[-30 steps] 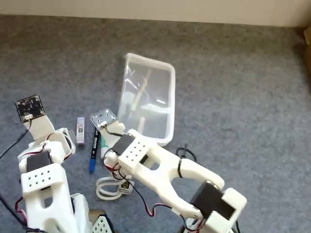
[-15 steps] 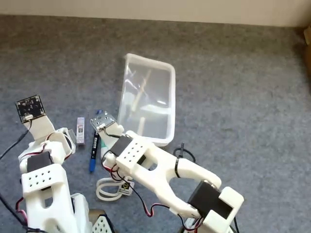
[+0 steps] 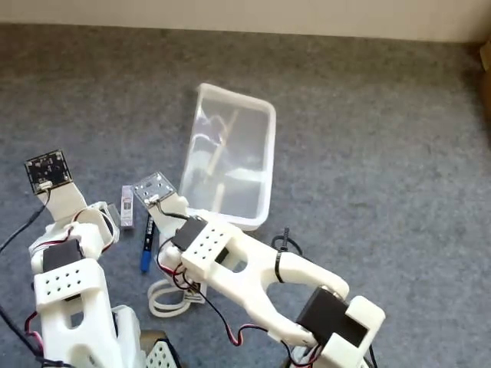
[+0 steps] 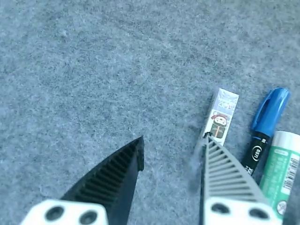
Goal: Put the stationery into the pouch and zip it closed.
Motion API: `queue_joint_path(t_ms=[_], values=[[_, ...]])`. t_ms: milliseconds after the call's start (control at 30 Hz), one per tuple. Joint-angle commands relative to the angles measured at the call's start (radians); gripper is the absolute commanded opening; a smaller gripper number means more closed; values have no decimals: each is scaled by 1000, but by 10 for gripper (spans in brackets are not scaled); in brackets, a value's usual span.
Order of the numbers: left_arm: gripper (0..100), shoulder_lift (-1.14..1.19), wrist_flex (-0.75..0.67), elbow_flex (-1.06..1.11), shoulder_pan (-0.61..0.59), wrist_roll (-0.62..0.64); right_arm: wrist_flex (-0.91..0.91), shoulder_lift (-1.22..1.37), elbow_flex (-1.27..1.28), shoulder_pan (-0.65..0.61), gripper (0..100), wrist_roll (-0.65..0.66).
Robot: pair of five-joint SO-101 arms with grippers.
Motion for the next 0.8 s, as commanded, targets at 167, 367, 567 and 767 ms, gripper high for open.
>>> queue_joint_path(t_ms=[167, 367, 567, 767], values=[[196, -22, -20, -10, -12, 5, -31, 53, -19, -12, 155, -6], [196, -22, -20, -10, -12, 5, -28, 59, -19, -5, 26, 51], [196, -22, -20, -10, -13, 5, 13, 58, -28, -4, 16, 97], [196, -22, -20, -10, -13, 5, 120, -10, -59, 56, 13, 98]])
